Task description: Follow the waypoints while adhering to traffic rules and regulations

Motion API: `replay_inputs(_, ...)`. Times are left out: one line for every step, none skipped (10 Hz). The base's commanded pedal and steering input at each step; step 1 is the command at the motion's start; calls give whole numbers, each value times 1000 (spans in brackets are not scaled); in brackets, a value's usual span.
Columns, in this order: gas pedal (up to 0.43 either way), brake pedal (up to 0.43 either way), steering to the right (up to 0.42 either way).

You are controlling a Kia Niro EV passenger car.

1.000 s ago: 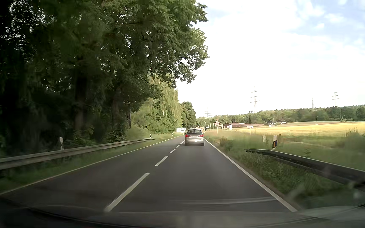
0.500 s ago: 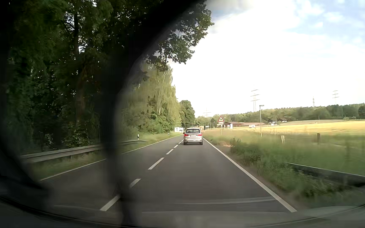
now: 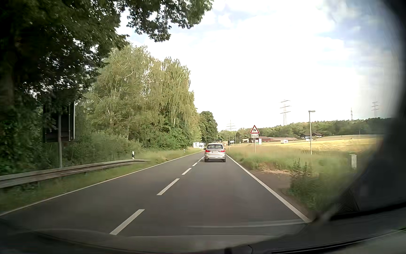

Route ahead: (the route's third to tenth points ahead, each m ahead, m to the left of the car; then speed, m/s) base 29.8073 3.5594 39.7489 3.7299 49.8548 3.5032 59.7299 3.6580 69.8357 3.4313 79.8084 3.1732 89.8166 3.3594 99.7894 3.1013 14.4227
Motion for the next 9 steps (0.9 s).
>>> replay_inputs(59, 30, -1)
replay_inputs(59, 30, -1)
replay_inputs(59, 30, -1)
replay_inputs(59, 30, -1)
replay_inputs(59, 30, -1)
replay_inputs(59, 30, -1)
replay_inputs(59, 30, -1)
replay_inputs(59, 30, -1)
replay_inputs(59, 30, -1)
